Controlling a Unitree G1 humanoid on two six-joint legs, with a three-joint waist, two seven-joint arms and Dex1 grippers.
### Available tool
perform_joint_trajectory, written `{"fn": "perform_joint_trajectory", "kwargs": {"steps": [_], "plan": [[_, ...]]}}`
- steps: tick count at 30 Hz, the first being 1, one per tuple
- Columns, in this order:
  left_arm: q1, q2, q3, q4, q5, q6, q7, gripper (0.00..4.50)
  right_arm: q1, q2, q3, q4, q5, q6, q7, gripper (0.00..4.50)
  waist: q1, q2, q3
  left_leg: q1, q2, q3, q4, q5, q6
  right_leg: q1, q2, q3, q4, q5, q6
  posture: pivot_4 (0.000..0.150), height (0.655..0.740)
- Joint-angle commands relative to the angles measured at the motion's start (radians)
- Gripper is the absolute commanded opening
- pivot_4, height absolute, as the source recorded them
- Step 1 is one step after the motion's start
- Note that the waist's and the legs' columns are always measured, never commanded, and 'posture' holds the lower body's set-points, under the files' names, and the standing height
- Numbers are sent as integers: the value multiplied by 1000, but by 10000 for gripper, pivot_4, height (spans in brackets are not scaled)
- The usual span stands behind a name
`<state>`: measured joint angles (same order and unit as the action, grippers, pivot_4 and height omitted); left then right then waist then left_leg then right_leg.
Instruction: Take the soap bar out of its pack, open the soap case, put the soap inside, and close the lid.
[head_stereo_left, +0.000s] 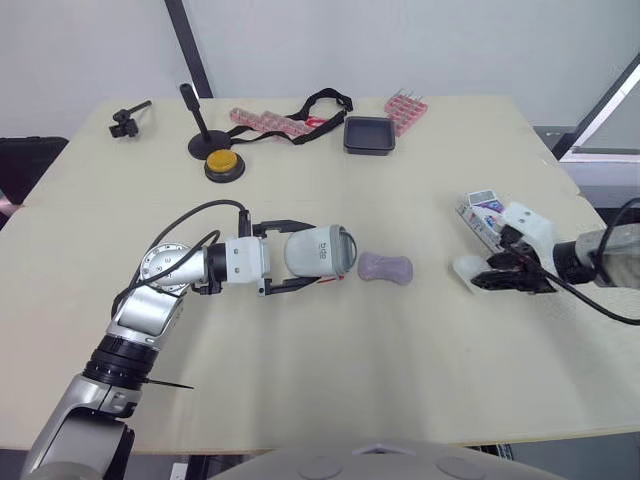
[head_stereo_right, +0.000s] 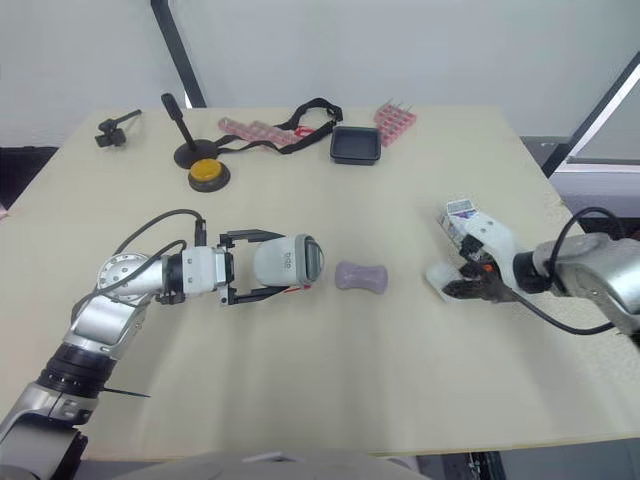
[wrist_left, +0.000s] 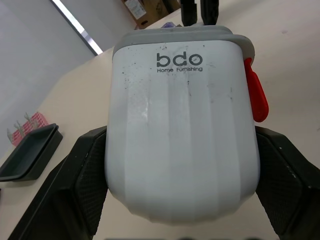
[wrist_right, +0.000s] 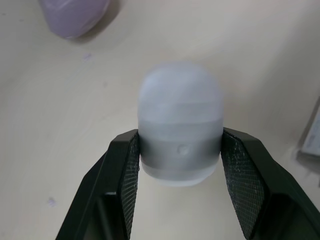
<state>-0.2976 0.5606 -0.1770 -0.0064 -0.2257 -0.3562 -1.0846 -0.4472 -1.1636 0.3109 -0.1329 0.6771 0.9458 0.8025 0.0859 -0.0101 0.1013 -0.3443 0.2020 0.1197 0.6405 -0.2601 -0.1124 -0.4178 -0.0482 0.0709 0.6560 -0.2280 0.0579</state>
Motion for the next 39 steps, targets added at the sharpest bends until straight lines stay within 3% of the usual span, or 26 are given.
{"fn": "perform_joint_trajectory", "kwargs": {"steps": [1, 9, 17, 19, 24, 31, 39], "plan": [[-1, 1, 13, -27, -12, 1, 7, 34740, -69, 35, 14, 47, -111, -37, 54, 20073, -2, 0, 0, 0, 0, 0, 0, 0, 0, 0, 0, 0, 0, 0, 0, 1500, 7291], [13, -2, 14, -42, -7, 6, 21, 34740, -161, 87, 141, 129, -330, -127, 227, 20073, -3, 0, 0, 0, 0, 0, 0, 0, 0, 0, 0, -1, 1, 0, 0, 1500, 7291], [23, -5, 14, -57, -3, 14, 35, 34740, -178, 151, 157, 189, -456, -181, 307, 20073, -4, 0, 0, 1, 1, 0, 1, 0, 0, 0, 0, -1, 3, 0, 0, 1500, 7291], [25, -4, 15, -60, -3, 18, 38, 34740, -176, 168, 140, 200, -465, -183, 313, 30349, -4, 0, 0, 1, 1, 0, 1, 0, 1, 0, 0, -1, 4, 0, 0, 1500, 7291], [31, -1, 16, -68, -2, 28, 46, 34740, -167, 192, 96, 207, -477, -219, 322, 44885, -4, 1, 0, 1, 1, 0, 1, 0, 1, -1, 0, -1, 5, 0, 0, 1500, 7291], [34, 18, 22, -79, -34, 114, 32, 34740, -78, 190, -82, 148, -426, -385, 317, 44885, -2, 1, 0, 1, 1, 1, 1, 0, 1, -1, -1, -1, 5, 0, 0, 1500, 7291], [-12, 80, 14, -81, -88, 292, -61, 34740, 202, 313, -408, 30, -236, -702, 350, 44885, -4, 1, 0, 1, 1, 1, 1, -3, 6, -2, -1, -1, 4, 0, -1, 1500, 7291]]}}
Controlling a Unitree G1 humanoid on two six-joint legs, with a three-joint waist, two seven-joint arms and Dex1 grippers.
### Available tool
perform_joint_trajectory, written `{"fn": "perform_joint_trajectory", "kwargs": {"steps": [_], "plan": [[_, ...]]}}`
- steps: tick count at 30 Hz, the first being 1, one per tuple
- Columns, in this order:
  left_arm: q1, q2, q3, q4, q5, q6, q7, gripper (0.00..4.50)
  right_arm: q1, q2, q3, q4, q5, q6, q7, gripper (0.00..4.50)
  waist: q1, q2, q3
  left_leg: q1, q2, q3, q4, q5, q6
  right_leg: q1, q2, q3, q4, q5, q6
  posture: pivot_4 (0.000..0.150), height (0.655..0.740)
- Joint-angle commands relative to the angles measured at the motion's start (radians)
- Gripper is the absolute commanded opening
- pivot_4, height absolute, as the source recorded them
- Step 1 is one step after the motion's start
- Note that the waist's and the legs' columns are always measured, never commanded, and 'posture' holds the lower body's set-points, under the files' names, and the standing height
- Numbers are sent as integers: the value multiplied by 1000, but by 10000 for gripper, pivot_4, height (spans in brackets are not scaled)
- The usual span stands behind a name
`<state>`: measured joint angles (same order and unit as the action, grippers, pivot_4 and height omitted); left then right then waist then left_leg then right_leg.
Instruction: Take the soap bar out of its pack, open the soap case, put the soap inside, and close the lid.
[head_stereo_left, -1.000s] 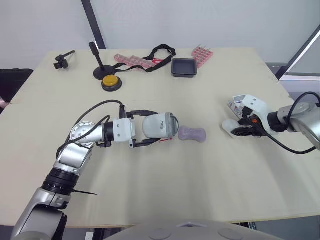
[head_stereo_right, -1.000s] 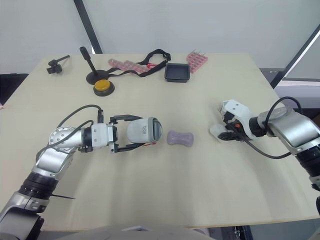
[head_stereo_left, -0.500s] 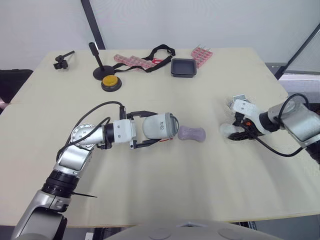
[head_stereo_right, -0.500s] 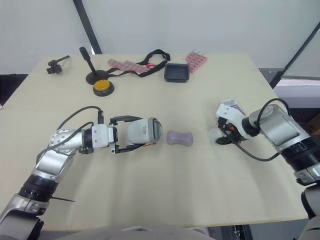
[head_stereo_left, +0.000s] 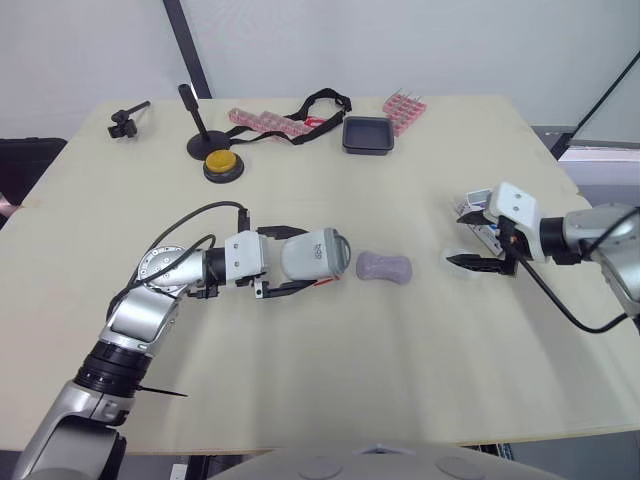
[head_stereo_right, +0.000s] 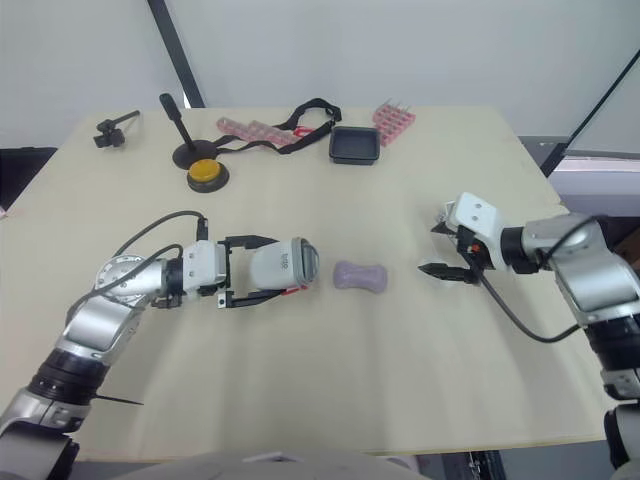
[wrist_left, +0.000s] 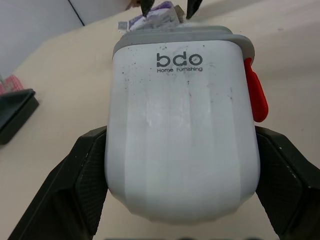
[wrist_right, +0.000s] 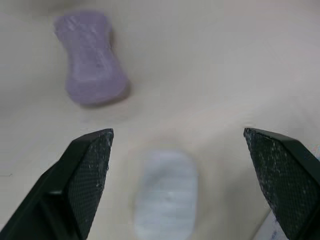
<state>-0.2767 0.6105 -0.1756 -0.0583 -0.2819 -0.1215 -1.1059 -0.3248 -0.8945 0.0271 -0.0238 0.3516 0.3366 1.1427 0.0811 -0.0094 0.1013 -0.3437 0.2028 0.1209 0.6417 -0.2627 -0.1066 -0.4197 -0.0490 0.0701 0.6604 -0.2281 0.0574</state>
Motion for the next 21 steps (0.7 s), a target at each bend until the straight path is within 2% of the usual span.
{"fn": "perform_joint_trajectory", "kwargs": {"steps": [1, 5, 9, 17, 21], "plan": [[-47, 37, 11, -26, -34, 90, -48, 34740, 149, 87, -158, -126, 131, -139, 21, 44885, 1, 0, 0, 0, 0, 0, 0, 0, 1, 0, 0, 0, 0, 0, 0, 1500, 7291], [-80, 41, 9, -19, -47, 148, -83, 34740, 332, 187, -192, -220, 165, -269, 45, 44885, 1, 0, 0, -1, 1, 0, -1, -1, 2, -1, -1, -1, 0, 0, 0, 1500, 7291], [-91, 52, 1, -10, -31, 145, -118, 34740, 464, 218, -177, -256, 155, -386, 106, 44885, -7, 1, 0, -2, 0, 0, 0, -1, 3, -2, -2, -1, -1, -1, -1, 1500, 7291], [-95, 75, -13, -23, 0, 163, -152, 34740, 567, 223, -130, -284, 136, -493, 164, 44885, -12, 1, 0, -3, 0, 0, 0, -1, 3, -2, -2, -1, -3, -1, -1, 1500, 7291], [-115, 108, -44, -34, 76, 177, -148, 34740, 578, 233, -116, -268, 129, -505, 141, 44885, -12, 0, 0, -3, 0, 0, 0, -1, 3, -2, -3, -1, -3, -1, -1, 1500, 7291]]}}
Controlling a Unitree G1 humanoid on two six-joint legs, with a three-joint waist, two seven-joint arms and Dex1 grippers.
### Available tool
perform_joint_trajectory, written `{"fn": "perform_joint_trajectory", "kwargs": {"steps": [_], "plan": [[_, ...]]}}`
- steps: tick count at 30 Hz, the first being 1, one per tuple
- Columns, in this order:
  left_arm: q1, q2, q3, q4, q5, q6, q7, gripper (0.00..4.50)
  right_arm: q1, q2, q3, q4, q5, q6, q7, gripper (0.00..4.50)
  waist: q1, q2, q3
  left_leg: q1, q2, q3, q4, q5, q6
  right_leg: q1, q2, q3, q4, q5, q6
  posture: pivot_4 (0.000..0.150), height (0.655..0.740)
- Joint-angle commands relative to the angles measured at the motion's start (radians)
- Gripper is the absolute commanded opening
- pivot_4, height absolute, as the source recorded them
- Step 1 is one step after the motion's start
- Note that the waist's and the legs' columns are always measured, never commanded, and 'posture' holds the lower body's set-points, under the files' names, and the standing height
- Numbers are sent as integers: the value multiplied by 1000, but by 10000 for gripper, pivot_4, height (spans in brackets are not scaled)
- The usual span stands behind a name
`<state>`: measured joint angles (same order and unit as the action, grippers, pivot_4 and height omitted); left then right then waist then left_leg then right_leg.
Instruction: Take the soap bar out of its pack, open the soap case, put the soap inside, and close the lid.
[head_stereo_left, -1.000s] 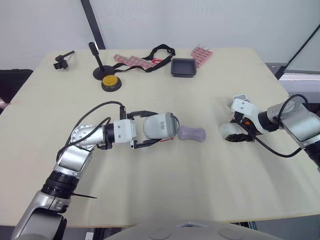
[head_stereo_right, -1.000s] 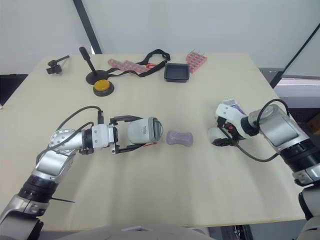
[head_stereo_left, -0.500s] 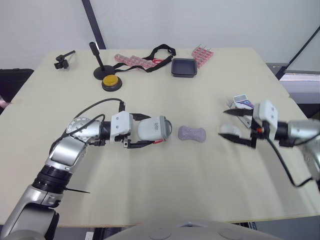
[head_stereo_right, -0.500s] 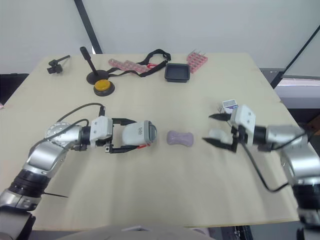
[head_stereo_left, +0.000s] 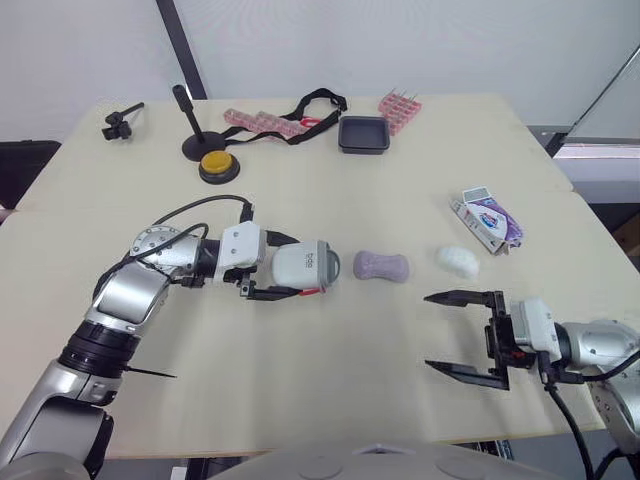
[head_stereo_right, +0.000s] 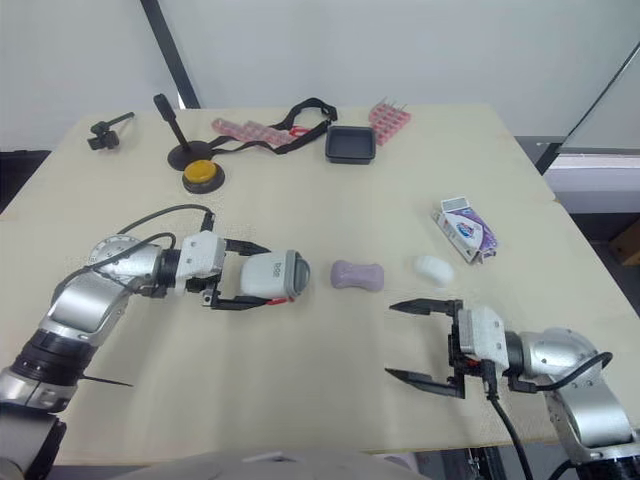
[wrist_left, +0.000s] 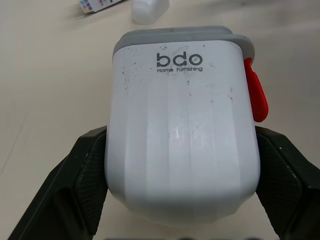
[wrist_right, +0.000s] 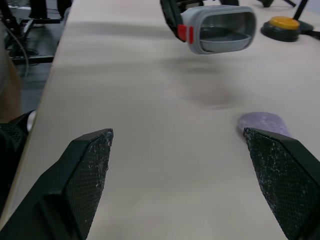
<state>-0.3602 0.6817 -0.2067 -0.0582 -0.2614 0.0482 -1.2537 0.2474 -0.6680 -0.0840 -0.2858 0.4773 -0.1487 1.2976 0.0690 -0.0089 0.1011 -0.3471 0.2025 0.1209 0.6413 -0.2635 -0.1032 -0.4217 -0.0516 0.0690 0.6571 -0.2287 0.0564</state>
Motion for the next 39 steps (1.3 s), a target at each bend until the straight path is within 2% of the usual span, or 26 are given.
{"fn": "perform_joint_trajectory", "kwargs": {"steps": [1, 6, 13, 23, 30, 39], "plan": [[-40, 45, -22, -33, 71, 3, -6, 34740, 4, 11, -4, -5, 5, -14, -25, 44885, -1, 0, 0, 0, 0, 0, 0, 0, 0, 0, 0, 0, 0, 0, 0, 1500, 7291], [-86, 72, -43, -71, 54, 60, -60, 34740, -9, 21, 21, 0, -12, -12, -50, 44885, -2, 0, 0, 0, 0, 0, -1, 0, 0, 0, 0, 0, -1, 0, 0, 1500, 7291], [-61, 102, -76, -210, 35, 199, -90, 34740, -30, 19, 43, 2, -20, 0, -78, 44885, -6, 0, 0, -1, 0, 0, -4, 0, 0, 0, 0, 0, -3, 0, 0, 1500, 7291], [-84, 104, -168, -303, 148, 402, 11, 34740, -35, 10, 52, 21, -39, 1, -98, 44885, -8, 0, 1, -1, -1, 0, -5, 0, -1, 1, 0, 0, -5, 0, 0, 1500, 7291], [-134, 125, -224, -306, 235, 421, 29, 34740, -42, 8, 56, 34, -44, 0, -101, 44885, -13, 1, 1, -1, -1, 0, -7, 1, -1, 1, 0, -1, -7, 0, 0, 1500, 7291], [-160, 123, -224, -292, 256, 416, 43, 34740, -40, 10, 62, 36, -48, 4, -103, 44885, -14, 1, 1, -1, -1, 0, -9, 3, -5, 1, 0, -1, -9, 0, 0, 1500, 7291]]}}
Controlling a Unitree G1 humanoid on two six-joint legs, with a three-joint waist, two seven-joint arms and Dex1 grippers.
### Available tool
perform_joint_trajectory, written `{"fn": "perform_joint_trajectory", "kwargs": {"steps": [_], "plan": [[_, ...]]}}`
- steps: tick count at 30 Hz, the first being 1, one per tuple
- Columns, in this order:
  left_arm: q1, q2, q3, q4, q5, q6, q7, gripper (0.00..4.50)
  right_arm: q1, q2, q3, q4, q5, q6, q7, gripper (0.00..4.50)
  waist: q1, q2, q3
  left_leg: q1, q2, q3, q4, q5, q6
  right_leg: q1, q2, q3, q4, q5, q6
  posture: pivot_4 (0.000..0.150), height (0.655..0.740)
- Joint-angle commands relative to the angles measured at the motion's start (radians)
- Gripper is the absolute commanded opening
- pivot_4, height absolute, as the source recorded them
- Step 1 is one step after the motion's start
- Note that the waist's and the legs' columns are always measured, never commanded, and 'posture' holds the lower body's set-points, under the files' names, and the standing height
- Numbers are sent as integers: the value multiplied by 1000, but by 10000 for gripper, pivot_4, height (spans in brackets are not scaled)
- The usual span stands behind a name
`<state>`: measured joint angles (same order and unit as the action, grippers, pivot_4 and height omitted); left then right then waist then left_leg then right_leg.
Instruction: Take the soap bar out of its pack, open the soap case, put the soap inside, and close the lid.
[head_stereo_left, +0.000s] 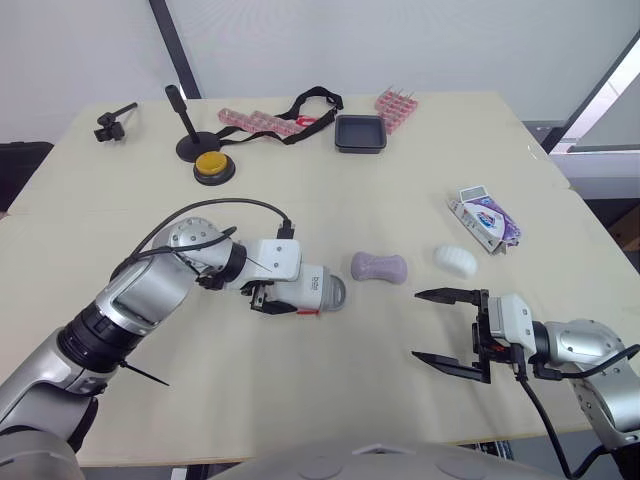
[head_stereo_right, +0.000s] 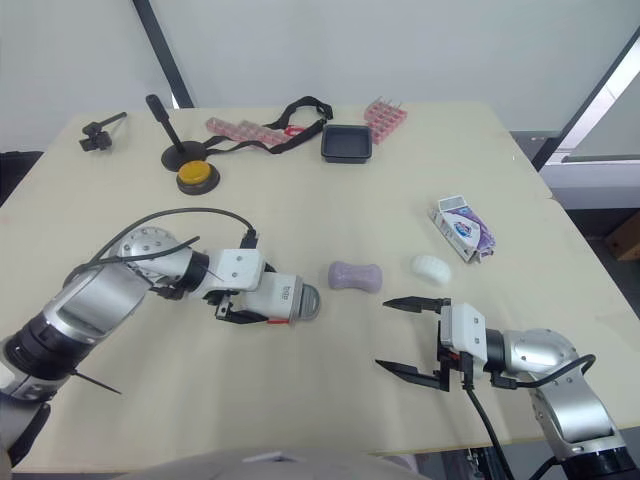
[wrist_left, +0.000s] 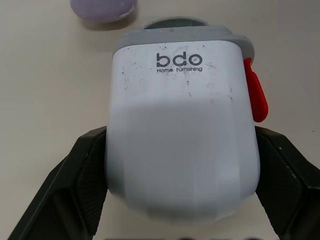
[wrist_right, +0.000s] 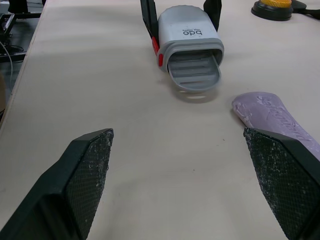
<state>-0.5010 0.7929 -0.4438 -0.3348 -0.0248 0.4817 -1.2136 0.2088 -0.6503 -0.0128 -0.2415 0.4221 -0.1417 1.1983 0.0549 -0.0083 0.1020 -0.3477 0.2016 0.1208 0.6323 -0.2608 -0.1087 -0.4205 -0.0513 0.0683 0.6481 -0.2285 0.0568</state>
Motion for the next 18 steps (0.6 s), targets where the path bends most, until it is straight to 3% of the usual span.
{"fn": "perform_joint_trajectory", "kwargs": {"steps": [1, 18], "plan": [[-24, 13, 13, -11, 23, -20, 4, 34740, -3, -9, -8, -6, 7, -2, -3, 44885, 0, 0, 0, 0, 0, 0, 0, 0, 0, 0, 0, 0, 0, 0, 0, 1500, 7291], [-12, 76, 38, 86, 32, -142, -41, 34740, -29, -20, -3, 5, 11, 14, 6, 44885, -1, 0, 1, 0, 0, 0, -3, 0, -1, 0, 0, 0, -3, 0, 0, 1500, 7291]]}}
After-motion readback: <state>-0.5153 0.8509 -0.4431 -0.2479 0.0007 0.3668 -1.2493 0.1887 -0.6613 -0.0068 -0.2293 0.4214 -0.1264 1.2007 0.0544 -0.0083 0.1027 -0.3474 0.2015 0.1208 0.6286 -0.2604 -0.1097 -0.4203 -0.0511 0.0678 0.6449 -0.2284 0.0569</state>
